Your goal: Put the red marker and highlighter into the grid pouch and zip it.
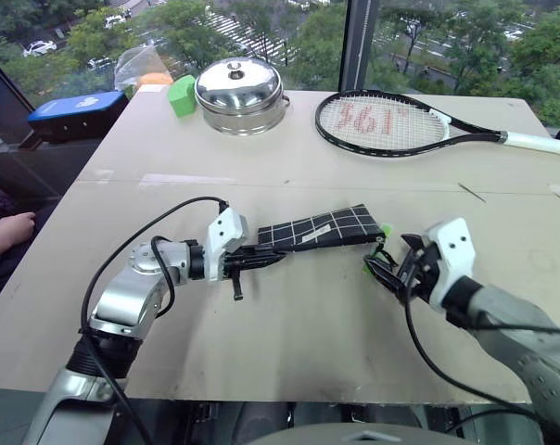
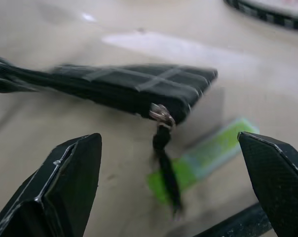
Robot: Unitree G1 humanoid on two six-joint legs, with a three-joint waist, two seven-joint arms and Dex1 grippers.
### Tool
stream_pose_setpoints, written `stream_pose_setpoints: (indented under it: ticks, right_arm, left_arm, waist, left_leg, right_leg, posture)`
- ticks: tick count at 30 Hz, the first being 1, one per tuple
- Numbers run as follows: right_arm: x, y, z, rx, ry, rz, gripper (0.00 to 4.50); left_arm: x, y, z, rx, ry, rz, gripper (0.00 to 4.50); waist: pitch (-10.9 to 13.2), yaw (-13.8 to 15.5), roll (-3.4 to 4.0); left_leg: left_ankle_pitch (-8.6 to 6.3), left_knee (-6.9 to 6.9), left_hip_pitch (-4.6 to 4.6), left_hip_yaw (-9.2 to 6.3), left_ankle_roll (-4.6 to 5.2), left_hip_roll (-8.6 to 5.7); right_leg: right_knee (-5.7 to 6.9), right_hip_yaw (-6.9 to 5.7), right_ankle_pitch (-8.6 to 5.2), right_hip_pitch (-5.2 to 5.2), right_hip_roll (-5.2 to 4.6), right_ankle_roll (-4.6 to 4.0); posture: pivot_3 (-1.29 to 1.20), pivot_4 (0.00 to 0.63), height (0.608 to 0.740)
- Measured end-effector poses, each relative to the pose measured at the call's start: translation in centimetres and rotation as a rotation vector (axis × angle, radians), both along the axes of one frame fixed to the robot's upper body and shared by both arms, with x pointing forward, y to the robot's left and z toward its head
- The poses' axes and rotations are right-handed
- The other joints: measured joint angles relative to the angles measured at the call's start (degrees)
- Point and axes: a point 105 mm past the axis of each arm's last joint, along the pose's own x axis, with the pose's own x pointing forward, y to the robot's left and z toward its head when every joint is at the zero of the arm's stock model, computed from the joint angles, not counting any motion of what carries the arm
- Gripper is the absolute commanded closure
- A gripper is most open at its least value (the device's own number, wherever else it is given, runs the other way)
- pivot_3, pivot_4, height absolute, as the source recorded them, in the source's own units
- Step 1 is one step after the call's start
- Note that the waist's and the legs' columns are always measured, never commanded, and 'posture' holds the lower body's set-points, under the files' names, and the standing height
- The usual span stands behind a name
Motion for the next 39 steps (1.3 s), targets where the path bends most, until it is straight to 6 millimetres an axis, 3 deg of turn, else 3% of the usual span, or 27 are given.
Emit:
stream_pose_setpoints:
  ticks: [4, 5, 7, 9, 14, 29, 39]
  right_arm:
    - [0.8, 0.3, 0.0, 0.033, 0.059, -0.015, 0.00]
    - [0.7, 0.3, -0.1, 0.048, 0.074, -0.015, 0.54]
    - [0.7, 0.4, -0.2, 0.067, 0.097, -0.015, 1.16]
    - [0.7, 0.6, -0.3, 0.081, 0.117, -0.008, 2.23]
    - [0.9, 0.8, 0.1, 0.108, 0.121, -0.013, 4.40]
    - [1.4, 1.0, 0.2, 0.129, 0.168, -0.045, 4.40]
    - [2.8, 1.9, 2.2, 0.101, 0.129, -0.049, 4.40]
  left_arm:
    - [-0.1, 0.0, -0.1, -0.007, -0.001, 0.014, 4.46]
    - [-0.1, 0.0, -0.1, -0.008, 0.000, 0.015, 4.50]
    - [-0.1, 0.0, -0.2, -0.010, 0.000, 0.019, 4.50]
    - [-0.3, 0.0, -0.4, -0.013, 0.007, 0.024, 4.50]
    - [-0.6, 0.2, -1.0, -0.013, 0.018, 0.027, 4.50]
    - [0.4, -0.2, -0.4, -0.065, 0.013, 0.093, 4.50]
    - [1.8, -1.4, 0.8, -0.079, -0.027, 0.150, 4.50]
  waist:
    - [0.00, -0.02, 0.00]
    - [0.00, -0.02, 0.00]
    - [0.00, -0.04, 0.01]
    - [0.00, -0.10, 0.01]
    - [0.01, -0.07, 0.02]
    - [0.01, -0.09, 0.02]
    - [0.01, -0.14, 0.02]
  left_leg:
    - [0.00, -0.04, 0.00, 0.02, 0.00, 0.00]
    - [0.00, -0.04, 0.00, 0.02, 0.00, 0.00]
    - [0.00, -0.04, 0.00, 0.04, 0.00, 0.00]
    - [0.00, -0.04, 0.01, 0.07, 0.00, 0.00]
    - [0.00, -0.04, 0.03, 0.06, 0.00, 0.00]
    - [0.00, -0.05, 0.03, 0.07, 0.00, -0.01]
    - [0.00, -0.05, 0.03, 0.08, 0.00, -0.02]
  right_leg:
    - [0.01, 0.01, 0.00, 0.00, 0.03, 0.02]
    - [0.01, 0.01, 0.00, 0.00, 0.03, 0.02]
    - [0.01, 0.03, 0.01, 0.00, 0.03, 0.02]
    - [0.01, 0.06, 0.00, -0.01, 0.03, 0.03]
    - [0.04, 0.07, 0.00, -0.01, 0.04, 0.02]
    - [0.05, 0.10, 0.01, -0.01, 0.07, 0.03]
    - [0.06, 0.14, 0.13, -0.02, 0.12, 0.24]
  posture:
    - [0.00, 0.150, 0.740]
    - [0.00, 0.150, 0.740]
    - [0.00, 0.150, 0.740]
    - [0.00, 0.150, 0.740]
    - [0.00, 0.150, 0.740]
    - [0.00, 0.150, 0.740]
    - [0.00, 0.150, 0.740]
